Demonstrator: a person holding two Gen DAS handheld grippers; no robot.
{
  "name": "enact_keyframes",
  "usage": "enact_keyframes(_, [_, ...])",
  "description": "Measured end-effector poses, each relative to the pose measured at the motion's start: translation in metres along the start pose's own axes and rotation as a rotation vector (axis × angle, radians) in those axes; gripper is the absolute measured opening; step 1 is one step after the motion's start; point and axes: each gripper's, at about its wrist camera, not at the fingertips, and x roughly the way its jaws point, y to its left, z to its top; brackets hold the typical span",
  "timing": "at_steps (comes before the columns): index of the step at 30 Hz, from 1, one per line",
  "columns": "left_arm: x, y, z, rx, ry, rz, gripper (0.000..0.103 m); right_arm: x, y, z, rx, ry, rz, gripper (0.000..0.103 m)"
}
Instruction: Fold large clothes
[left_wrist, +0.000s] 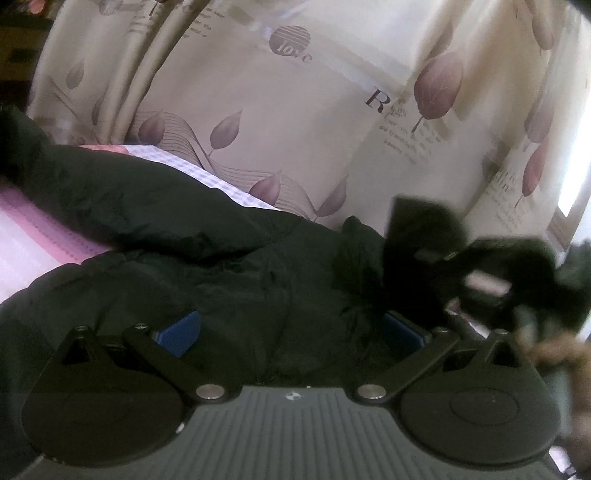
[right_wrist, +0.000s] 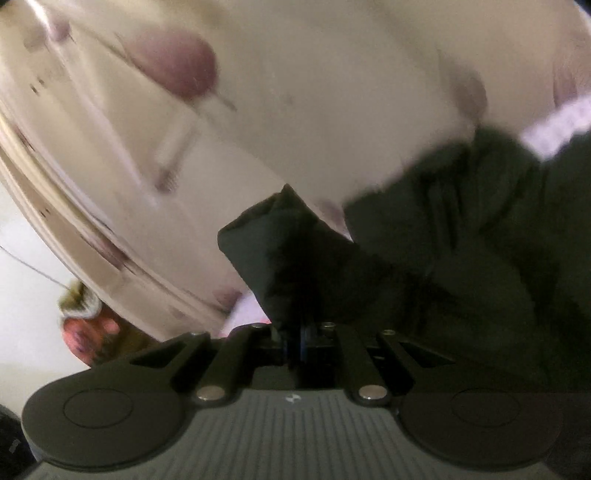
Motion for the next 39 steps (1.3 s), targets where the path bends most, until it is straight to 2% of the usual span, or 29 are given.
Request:
enact_keyframes(4, [0.000,0.001,0.000,-0.005,-0.002,-0.005,0.103,0.023,-0.012,-0.015,-0.044,0.060,-0.059,0.005])
enact_keyframes(11, [0.000,0.002,0.000,-0.016,-0.001,-0.008,0.103,0.045,0.003,-0.035,-0.235,0.151,-0.190,0.005])
enact_keyframes(17, [-0.001,0.003,0.000,-0.029,0.001,-0.008,0.103,0.057,0.013,-0.040,-0.308,0.153,-0.239,0.006])
enact_keyframes(26, [-0.006,0.015,0.004,-0.095,0.004,-0.032,0.103,0.064,0.036,-0.066,-0.522,0.127,-0.355,0.007])
enact_keyframes(29, [-0.025,0.027,0.014,-0.119,-0.006,-0.032,0.103,0.067,0.041,-0.072,-0.579,0.121,-0.388,0.007])
enact_keyframes(34, [-0.050,0.062,0.044,-0.134,0.008,0.032,0.103,0.077,0.058,-0.088,-0.735,0.120,-0.478,0.010])
enact_keyframes(39, [-0.056,0.122,0.072,-0.254,0.051,0.086,0.103,0.088,0.073,-0.109,-0.917,0.111,-0.582,0.013])
